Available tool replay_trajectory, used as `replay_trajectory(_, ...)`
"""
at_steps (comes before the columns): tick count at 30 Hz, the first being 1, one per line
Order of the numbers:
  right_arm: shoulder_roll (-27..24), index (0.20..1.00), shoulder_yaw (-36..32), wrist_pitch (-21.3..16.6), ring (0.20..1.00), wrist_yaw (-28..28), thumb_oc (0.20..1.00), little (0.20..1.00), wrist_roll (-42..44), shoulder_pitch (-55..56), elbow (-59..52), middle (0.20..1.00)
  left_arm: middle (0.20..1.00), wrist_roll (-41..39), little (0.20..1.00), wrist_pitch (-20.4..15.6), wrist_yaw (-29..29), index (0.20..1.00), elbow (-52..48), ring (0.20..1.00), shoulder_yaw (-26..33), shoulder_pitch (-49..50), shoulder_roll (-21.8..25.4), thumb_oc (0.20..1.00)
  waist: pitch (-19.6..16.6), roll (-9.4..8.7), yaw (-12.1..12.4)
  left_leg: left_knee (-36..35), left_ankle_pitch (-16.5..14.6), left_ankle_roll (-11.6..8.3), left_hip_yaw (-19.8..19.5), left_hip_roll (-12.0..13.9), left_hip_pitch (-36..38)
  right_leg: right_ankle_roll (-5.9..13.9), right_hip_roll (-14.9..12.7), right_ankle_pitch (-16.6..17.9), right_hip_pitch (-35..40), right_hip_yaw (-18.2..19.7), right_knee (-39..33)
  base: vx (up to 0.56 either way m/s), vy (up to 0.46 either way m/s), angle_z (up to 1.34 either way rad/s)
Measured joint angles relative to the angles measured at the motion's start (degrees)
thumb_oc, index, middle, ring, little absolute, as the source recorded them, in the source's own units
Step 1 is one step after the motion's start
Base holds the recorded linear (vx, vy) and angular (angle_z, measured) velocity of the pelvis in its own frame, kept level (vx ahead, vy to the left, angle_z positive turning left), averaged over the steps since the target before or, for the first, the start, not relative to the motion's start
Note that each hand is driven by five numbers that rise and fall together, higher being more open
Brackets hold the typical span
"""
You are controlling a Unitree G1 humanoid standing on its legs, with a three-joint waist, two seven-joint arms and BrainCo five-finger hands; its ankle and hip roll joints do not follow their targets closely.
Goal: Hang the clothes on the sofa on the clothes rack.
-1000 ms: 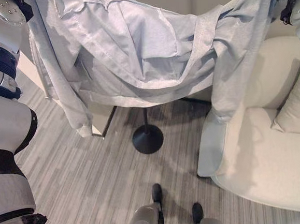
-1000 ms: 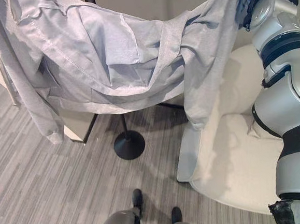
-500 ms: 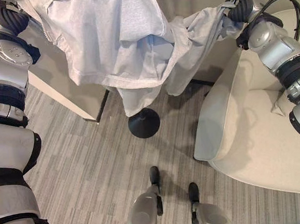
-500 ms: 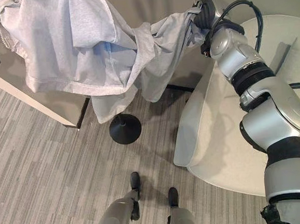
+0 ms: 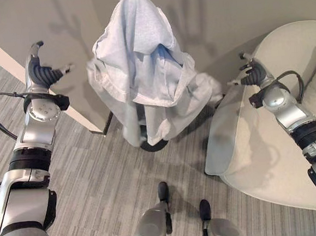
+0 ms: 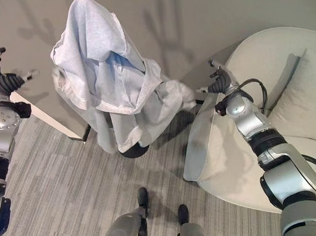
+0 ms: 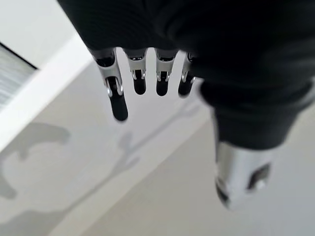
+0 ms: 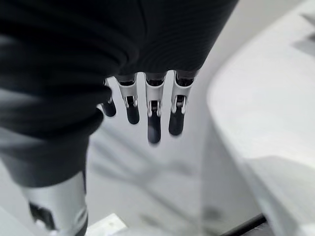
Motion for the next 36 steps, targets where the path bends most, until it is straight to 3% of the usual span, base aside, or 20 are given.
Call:
replay_trajectory(1, -0.7, 1.000, 0.6, -0.7, 1.000, 1.0, 1.000, 1.000, -1.5, 2.7, -1.9, 1.000, 1.000, 0.7, 1.000, -0.1, 0.0, 1.000, -1.7, 1.000, 2.5, 3.3, -2.2, 1.000, -0.3, 0.10, -0.1, 0.0, -0.1, 0.10, 0.0, 0.0, 0.5, 0.00, 0.0, 0.0, 0.5, 0.0, 0.0, 0.00, 0.000, 0.00)
replay_trajectory(4, -2.3, 1.000, 1.9, -1.1, 1.000, 2.1, 1.000, 1.000, -4.4, 4.3, -2.3, 1.000, 1.000, 1.6, 1.000, 0.6, -0.2, 1.000, -1.7, 1.000, 3.0, 5.7, -2.7, 1.000, -0.8, 0.17, -0.3, 0.0, -0.1, 0.09, 0.0, 0.1, 0.5, 0.00, 0.0, 0.0, 0.5, 0.0, 0.0, 0.00, 0.000, 0.00)
replay_trajectory(7, -3.1, 1.000, -1.2, -1.4, 1.000, 3.1, 1.000, 1.000, -7.2, 8.9, -2.3, 1.000, 1.000, 1.6, 1.000, 0.8, -0.6, 1.000, -1.6, 1.000, 4.9, 9.4, -5.1, 1.000, -3.1, 0.49, -0.3, 0.0, -0.2, 0.12, -0.2, 0.1, 0.4, 0.00, 0.1, 0.0, 0.5, -0.1, 0.0, 0.00, -0.016, 0.04)
replay_trajectory(9, -3.1, 1.000, -4.9, -2.0, 1.000, 3.1, 1.000, 1.000, -8.4, 13.0, -3.1, 1.000, 1.000, 1.6, 1.000, 0.3, -0.8, 1.000, -5.7, 1.000, 9.9, 14.1, -8.6, 1.000, -4.8, 0.63, -0.5, 0.0, -0.4, 0.36, -0.3, 0.0, 0.4, 0.01, 0.0, 0.0, 0.5, 0.0, 0.0, 0.00, 0.000, 0.00)
replay_trajectory(11, -2.7, 1.000, -10.6, -1.9, 1.000, 3.0, 1.000, 1.000, -8.9, 19.4, -3.9, 1.000, 1.000, 2.0, 1.000, 0.5, -0.7, 1.000, -5.5, 1.000, 10.9, 19.6, -10.0, 1.000, -6.9, 0.75, -0.6, 0.0, -0.4, 0.43, -0.5, 0.1, 0.5, 0.01, 0.1, 0.0, 0.6, 0.0, 0.1, 0.00, 0.000, 0.02)
replay_trajectory(13, -0.1, 1.000, -18.7, -1.9, 1.000, 3.1, 1.000, 1.000, -8.9, 26.6, -7.8, 1.000, 1.000, 2.3, 1.000, 0.6, -1.4, 1.000, -8.0, 1.000, 14.5, 25.4, -14.3, 1.000, -7.8, 0.91, -0.7, -0.1, -0.7, 0.21, -0.5, 0.1, 0.5, 0.02, 0.1, 0.0, 0.6, 0.0, 0.1, 0.00, 0.000, 0.00)
replay_trajectory(15, 1.1, 1.000, -21.8, -2.0, 1.000, 3.0, 1.000, 1.000, -8.9, 30.6, -10.1, 1.000, 1.000, 2.3, 1.000, 0.5, -1.8, 1.000, -9.4, 1.000, 16.9, 29.3, -17.7, 1.000, -8.4, 1.04, -1.0, -0.1, -0.9, 0.24, -0.5, 0.1, 0.6, 0.02, 0.1, 0.0, 0.6, 0.0, 0.2, 0.00, 0.000, 0.00)
replay_trajectory(17, 3.8, 1.000, -28.2, -1.9, 1.000, 3.3, 1.000, 1.000, -9.5, 39.3, -14.4, 1.000, 1.000, -0.8, 1.000, 0.8, -4.8, 1.000, -9.9, 1.000, 22.5, 36.9, -26.8, 1.000, -9.2, 1.39, -2.0, -0.4, -1.3, 0.61, -0.9, 0.0, 1.6, 0.05, 0.0, -0.1, 1.7, 0.0, 0.2, 0.01, 0.008, 0.07)
replay_trajectory(18, 4.6, 1.000, -29.7, -1.9, 1.000, 3.2, 1.000, 1.000, -9.9, 41.0, -15.2, 1.000, 1.000, -1.4, 1.000, 1.2, -5.2, 1.000, -9.7, 1.000, 23.9, 38.5, -29.2, 1.000, -9.7, 1.42, -2.3, -0.4, -1.6, 0.95, -0.9, 0.0, 1.7, 0.05, 0.0, -0.1, 1.9, 0.1, 0.1, 0.00, 0.000, 0.00)
replay_trajectory(20, 8.7, 1.000, -38.8, -2.7, 1.000, 2.9, 1.000, 1.000, -10.1, 47.7, -17.7, 1.000, 1.000, -4.2, 1.000, -0.3, -8.1, 1.000, -5.7, 1.000, 23.6, 42.8, -33.6, 1.000, -11.8, 2.45, -2.3, -0.4, -1.7, 0.93, -1.2, 0.2, 1.5, 0.43, 0.2, -0.6, 1.2, 0.2, 1.4, 0.02, -0.014, 0.05)
replay_trajectory(24, 11.2, 1.000, -45.3, -2.5, 1.000, 1.2, 1.000, 1.000, -10.5, 54.7, -12.5, 1.000, 1.000, -8.0, 1.000, 0.6, -10.7, 1.000, 2.1, 1.000, 25.4, 47.7, -39.0, 1.000, -15.2, 1.83, -2.9, -0.4, -1.7, 0.77, -0.8, -0.1, 0.9, 0.11, -0.3, -2.5, 0.0, 0.3, 2.3, -0.02, -0.027, -0.07)
replay_trajectory(25, 11.9, 1.000, -45.1, -2.1, 1.000, 0.7, 1.000, 1.000, -10.4, 56.9, -5.4, 1.000, 1.000, -8.7, 1.000, 0.5, -12.0, 1.000, 5.0, 1.000, 24.1, 49.8, -39.1, 1.000, -17.5, 0.49, -3.0, -0.4, -1.4, 0.40, 0.1, -0.1, -0.3, -0.46, -0.4, -4.0, -1.6, 0.1, 2.7, -0.06, -0.064, -0.20)
replay_trajectory(29, 17.6, 1.000, -44.3, -1.6, 1.000, 0.4, 1.000, 1.000, -7.3, 55.8, 13.5, 1.000, 1.000, -7.9, 1.000, -0.1, -14.5, 1.000, 15.3, 1.000, 17.9, 47.9, -35.8, 1.000, -19.6, -1.64, -2.9, -0.4, -0.2, -1.30, 0.4, -0.1, -1.6, -1.47, -0.5, -7.7, -3.0, 0.1, 2.4, -0.05, -0.061, -0.09)
replay_trajectory(31, 22.1, 1.000, -43.8, -0.8, 1.000, 1.3, 1.000, 1.000, -3.7, 55.0, 20.9, 1.000, 1.000, -6.9, 1.000, 0.1, -15.4, 1.000, 21.8, 1.000, 14.0, 45.3, -34.6, 1.000, -20.1, -0.65, -3.1, -0.4, 0.8, -2.73, 0.3, 1.3, -2.8, -1.36, 0.7, -7.8, -4.3, 0.0, 2.0, -0.02, -0.056, -0.10)
replay_trajectory(33, 23.0, 1.000, -42.7, -1.0, 1.000, 2.0, 1.000, 1.000, -1.1, 54.9, 23.6, 1.000, 1.000, -5.0, 1.000, 0.0, -15.8, 1.000, 22.4, 1.000, 11.6, 45.0, -34.8, 1.000, -20.3, 0.22, -3.4, 0.4, 0.8, -3.84, 0.3, 1.6, -3.6, -2.43, 0.7, -7.1, -5.0, -0.7, 1.2, -0.03, -0.068, -0.15)
replay_trajectory(36, 25.9, 1.000, -44.3, -2.1, 1.000, 2.5, 1.000, 1.000, 4.2, 53.1, 32.4, 1.000, 1.000, -2.8, 1.000, -1.0, -15.7, 1.000, 28.0, 1.000, 7.6, 42.9, -33.2, 1.000, -20.9, 0.76, -3.3, 1.6, 0.0, -3.41, -0.1, 1.9, -3.9, -2.42, 0.8, -6.5, -4.5, -1.6, 1.1, -0.05, -0.071, -0.08)
